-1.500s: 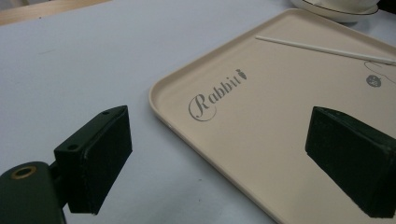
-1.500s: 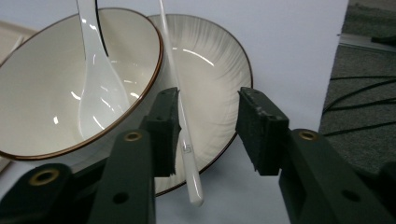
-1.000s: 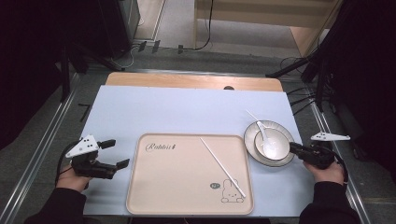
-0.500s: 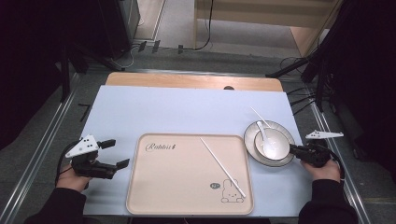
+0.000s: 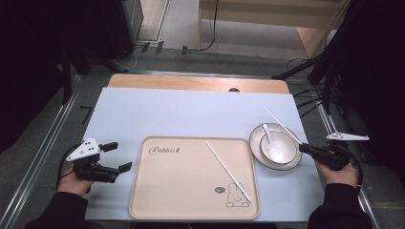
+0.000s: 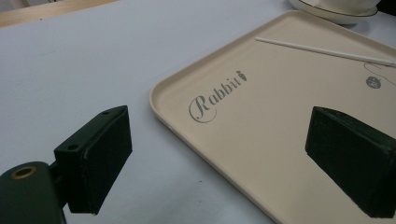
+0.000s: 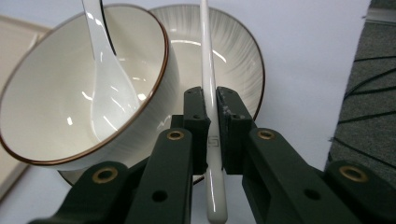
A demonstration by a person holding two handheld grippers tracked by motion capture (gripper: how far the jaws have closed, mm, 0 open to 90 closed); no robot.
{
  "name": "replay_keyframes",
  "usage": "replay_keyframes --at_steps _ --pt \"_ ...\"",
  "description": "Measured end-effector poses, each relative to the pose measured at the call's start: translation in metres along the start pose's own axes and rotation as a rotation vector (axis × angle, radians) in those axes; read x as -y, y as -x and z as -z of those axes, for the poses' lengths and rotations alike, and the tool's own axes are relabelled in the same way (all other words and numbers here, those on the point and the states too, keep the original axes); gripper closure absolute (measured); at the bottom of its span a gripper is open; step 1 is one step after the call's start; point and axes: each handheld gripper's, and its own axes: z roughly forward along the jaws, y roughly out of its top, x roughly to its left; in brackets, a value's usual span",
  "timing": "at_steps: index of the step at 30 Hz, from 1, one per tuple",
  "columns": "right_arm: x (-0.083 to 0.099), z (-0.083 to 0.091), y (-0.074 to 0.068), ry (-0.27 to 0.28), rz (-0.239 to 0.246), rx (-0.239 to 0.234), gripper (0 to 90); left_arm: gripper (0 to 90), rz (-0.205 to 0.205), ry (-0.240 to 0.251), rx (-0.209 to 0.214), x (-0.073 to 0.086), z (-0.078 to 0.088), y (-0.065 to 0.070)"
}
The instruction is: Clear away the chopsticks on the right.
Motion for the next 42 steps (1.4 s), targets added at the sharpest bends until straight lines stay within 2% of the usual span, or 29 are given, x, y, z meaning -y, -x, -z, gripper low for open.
replay_keyframes --at_steps 2,10,17,23,27,30,33,38,42 --pt "-0.001 0.005 0.0 0.015 -0.014 -0.012 84.4 7.8 -0.001 -0.003 -0.001 0.0 0.0 0.0" --pt "-0.008 0.019 -0.01 0.021 -0.032 0.017 84.4 7.8 -0.002 -0.006 0.005 -0.001 -0.001 0.0" --pt "-0.015 0.033 -0.026 0.038 -0.041 0.046 84.4 7.8 -0.003 -0.008 0.012 -0.001 -0.003 -0.001" --pt "-0.019 0.048 -0.053 0.057 -0.016 0.057 84.4 7.8 -0.004 -0.004 0.013 -0.003 -0.004 -0.001" --pt "-0.02 0.049 -0.067 0.055 -0.001 0.059 84.4 7.8 -0.003 -0.007 0.013 -0.003 -0.005 -0.001" --pt "-0.019 0.051 -0.085 0.058 0.016 0.04 84.4 7.8 -0.003 -0.004 0.015 -0.003 -0.005 -0.002" --pt "-0.018 0.051 -0.093 0.06 0.026 0.032 84.4 7.8 -0.003 -0.006 0.013 -0.003 -0.005 -0.002" --pt "-0.009 0.047 -0.119 0.048 0.038 0.004 84.4 7.7 -0.002 -0.005 0.014 -0.004 -0.005 -0.002" --pt "0.001 0.037 -0.14 0.028 0.067 -0.02 84.4 7.8 -0.004 -0.004 0.014 -0.004 -0.005 -0.001"
